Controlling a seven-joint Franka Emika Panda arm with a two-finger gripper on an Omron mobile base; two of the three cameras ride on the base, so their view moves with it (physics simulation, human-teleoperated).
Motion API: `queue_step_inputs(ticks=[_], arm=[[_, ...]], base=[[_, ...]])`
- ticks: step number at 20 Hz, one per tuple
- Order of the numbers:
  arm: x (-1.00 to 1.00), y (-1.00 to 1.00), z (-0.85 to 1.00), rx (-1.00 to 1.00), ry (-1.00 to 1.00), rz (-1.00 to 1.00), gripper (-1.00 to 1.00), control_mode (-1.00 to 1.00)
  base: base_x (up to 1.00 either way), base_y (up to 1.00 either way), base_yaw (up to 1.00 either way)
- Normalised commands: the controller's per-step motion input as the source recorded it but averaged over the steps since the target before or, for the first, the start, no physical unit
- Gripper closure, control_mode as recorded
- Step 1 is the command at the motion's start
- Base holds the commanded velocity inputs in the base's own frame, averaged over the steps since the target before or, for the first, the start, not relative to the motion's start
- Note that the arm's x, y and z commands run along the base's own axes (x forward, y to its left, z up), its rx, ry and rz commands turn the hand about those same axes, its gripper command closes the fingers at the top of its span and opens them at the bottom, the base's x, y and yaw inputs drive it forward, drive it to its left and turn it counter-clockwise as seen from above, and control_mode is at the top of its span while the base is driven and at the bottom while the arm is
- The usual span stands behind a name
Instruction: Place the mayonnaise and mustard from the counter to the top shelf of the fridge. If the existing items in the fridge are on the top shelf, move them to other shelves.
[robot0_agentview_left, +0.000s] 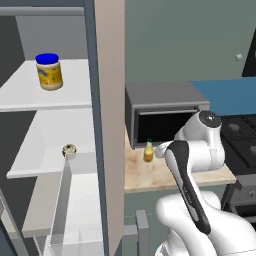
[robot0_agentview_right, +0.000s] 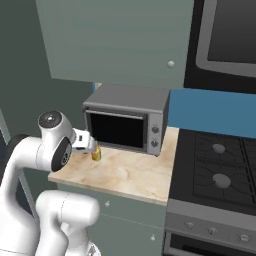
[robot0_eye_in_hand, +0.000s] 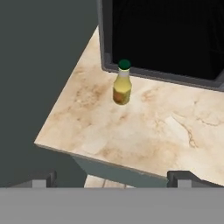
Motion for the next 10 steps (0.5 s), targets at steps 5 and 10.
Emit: queue_step_inputs(ticks=[5,10], arm=[[0.47,0.07,-0.1,0.0,0.0,-0.07,-1.0,-1.0],[0.35,0.12,-0.2,0.0,0.01,-0.04,-1.0,-1.0]], base=[[0.0,0.0,0.0],[0.0,0.0,0.0]])
